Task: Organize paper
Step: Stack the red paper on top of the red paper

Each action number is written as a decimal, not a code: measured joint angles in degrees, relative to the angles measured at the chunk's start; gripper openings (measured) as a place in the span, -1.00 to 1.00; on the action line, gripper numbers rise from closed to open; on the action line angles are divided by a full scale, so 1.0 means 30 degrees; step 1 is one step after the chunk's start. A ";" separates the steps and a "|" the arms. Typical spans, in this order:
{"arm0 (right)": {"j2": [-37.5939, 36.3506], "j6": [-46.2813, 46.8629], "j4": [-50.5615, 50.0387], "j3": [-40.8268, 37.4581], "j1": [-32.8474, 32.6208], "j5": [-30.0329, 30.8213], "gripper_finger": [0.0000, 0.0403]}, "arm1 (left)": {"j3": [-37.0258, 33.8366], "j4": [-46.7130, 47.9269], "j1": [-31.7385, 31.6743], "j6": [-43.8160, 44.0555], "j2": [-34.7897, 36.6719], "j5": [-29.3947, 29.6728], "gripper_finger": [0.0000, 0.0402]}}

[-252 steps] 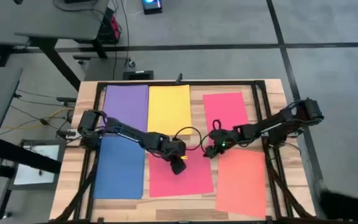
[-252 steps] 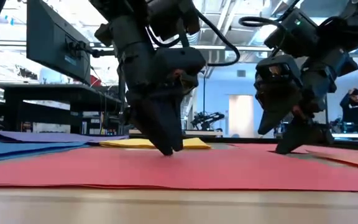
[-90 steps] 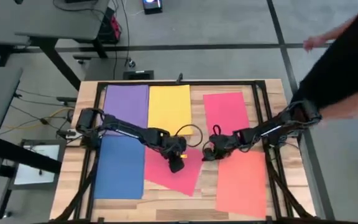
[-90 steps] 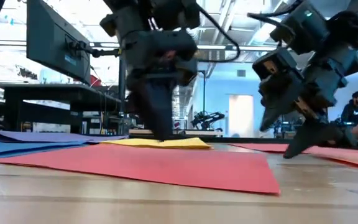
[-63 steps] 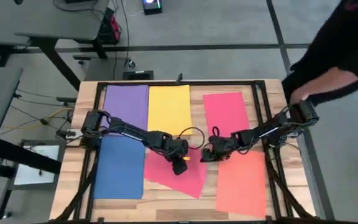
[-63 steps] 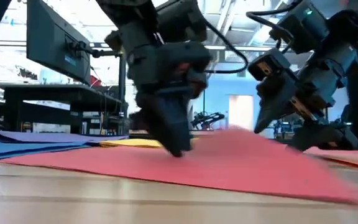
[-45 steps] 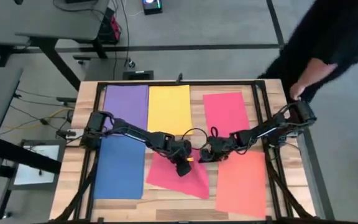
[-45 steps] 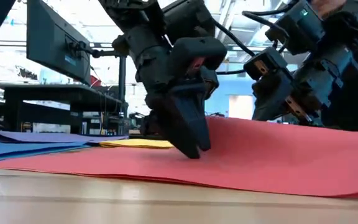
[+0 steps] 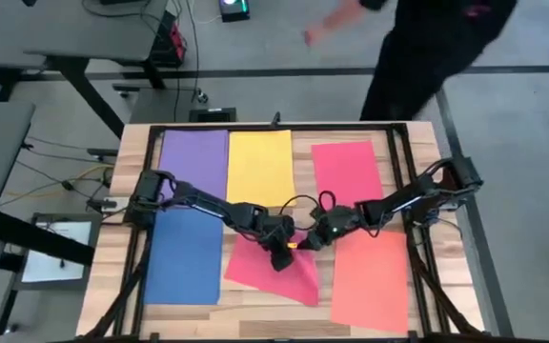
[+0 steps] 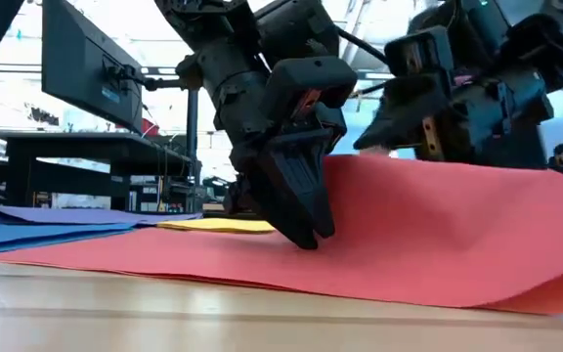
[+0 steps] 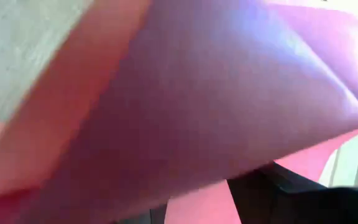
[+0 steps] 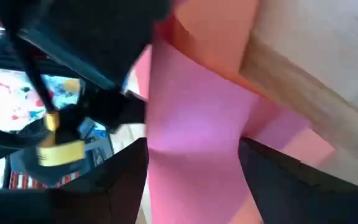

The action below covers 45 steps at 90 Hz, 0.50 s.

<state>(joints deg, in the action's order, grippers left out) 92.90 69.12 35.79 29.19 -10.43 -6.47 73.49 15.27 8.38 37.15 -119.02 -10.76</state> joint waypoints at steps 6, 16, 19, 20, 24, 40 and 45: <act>-0.0309 0.0024 -0.0121 0.0000 0.0283 -0.0542 0.19 | 0.0000 0.0008 0.0000 0.0068 0.0045 -0.0001 -0.38; -0.1382 0.0080 -0.1373 0.0022 0.0932 -0.1582 0.19 | -0.0015 0.0008 0.0000 0.0080 0.0117 -0.0001 -0.38; -0.1772 0.0079 -0.2144 0.0022 0.1150 -0.1799 0.19 | -0.0015 0.0014 0.0000 0.0087 0.0117 -0.0001 -0.38; -0.1905 0.0077 -0.2404 0.0022 0.1220 -0.1851 0.19 | -0.0015 0.0019 0.0000 0.0087 0.0121 -0.0001 -0.38; -0.2458 0.0054 -0.3394 0.0022 0.1499 -0.1956 0.19 | -0.0015 0.0015 0.0000 0.0096 0.0117 -0.0015 -0.38; -0.4052 -0.0813 -0.7138 0.0036 0.2252 -0.1972 0.19 | -0.0015 0.0023 0.0000 0.0189 0.0117 -0.0015 -0.38; -0.4132 -0.1005 -0.8169 0.0036 0.2362 -0.1965 0.19 | -0.0015 0.0030 0.0000 0.0204 0.0124 -0.0015 -0.38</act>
<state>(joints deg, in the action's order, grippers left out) 80.50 66.11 11.28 29.30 -3.35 -12.36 73.45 15.35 8.38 37.76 -118.65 -10.81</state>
